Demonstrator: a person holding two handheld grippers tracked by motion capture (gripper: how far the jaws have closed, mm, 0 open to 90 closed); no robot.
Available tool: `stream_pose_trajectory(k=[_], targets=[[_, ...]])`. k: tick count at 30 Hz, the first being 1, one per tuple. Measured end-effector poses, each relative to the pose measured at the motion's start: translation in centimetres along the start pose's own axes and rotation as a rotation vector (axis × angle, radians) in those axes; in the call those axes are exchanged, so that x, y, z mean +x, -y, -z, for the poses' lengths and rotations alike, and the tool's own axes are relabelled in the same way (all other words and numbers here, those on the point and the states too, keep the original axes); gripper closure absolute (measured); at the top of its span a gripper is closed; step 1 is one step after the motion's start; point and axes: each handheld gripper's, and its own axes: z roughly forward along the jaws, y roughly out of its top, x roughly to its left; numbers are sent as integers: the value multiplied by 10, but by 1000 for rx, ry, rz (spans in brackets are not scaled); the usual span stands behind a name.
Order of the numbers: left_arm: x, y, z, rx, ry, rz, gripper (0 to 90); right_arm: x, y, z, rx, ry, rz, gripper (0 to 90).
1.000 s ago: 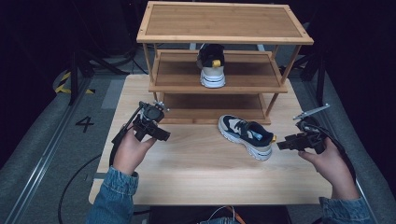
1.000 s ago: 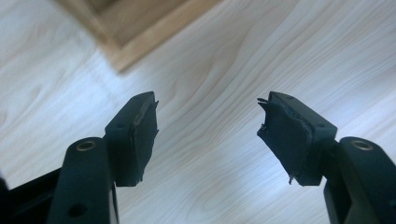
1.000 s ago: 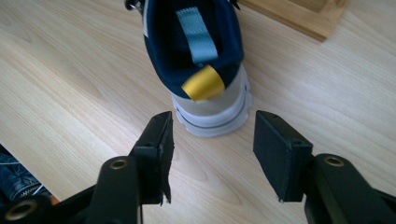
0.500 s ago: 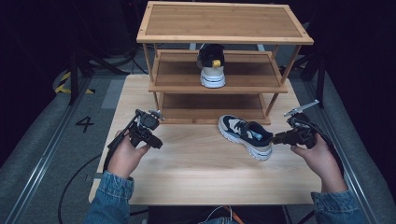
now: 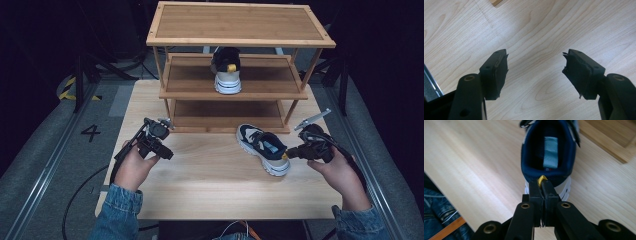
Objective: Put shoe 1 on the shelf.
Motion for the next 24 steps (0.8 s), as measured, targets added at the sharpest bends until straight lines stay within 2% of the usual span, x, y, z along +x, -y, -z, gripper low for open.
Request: stream_pose_trajectory(k=[2, 6, 10, 12, 15, 21, 23, 24], targets=[[0, 0, -1, -1, 4, -1, 346, 4, -1, 0, 4, -4, 13, 881], [0, -1, -1, 7, 2, -6, 347, 31, -8, -3, 37, -25, 89, 880], [-1, -2, -3, 9, 9, -6, 347, 51, -12, -12, 84, -63, 149, 877], [-1, -3, -4, 11, 12, -12, 351, 58, -12, -17, 104, -64, 173, 876], [0, -3, -5, 18, 20, -13, 359, 61, -12, -21, 136, -69, 177, 877], [1, -5, -8, 22, 25, -8, 362, 62, -9, -16, 146, -40, 167, 877], [0, -6, -8, 27, 24, -11, 363, 63, -9, -17, 147, -39, 171, 870], [0, -6, -9, 25, 25, -13, 362, 64, -9, -16, 139, -50, 176, 836]])
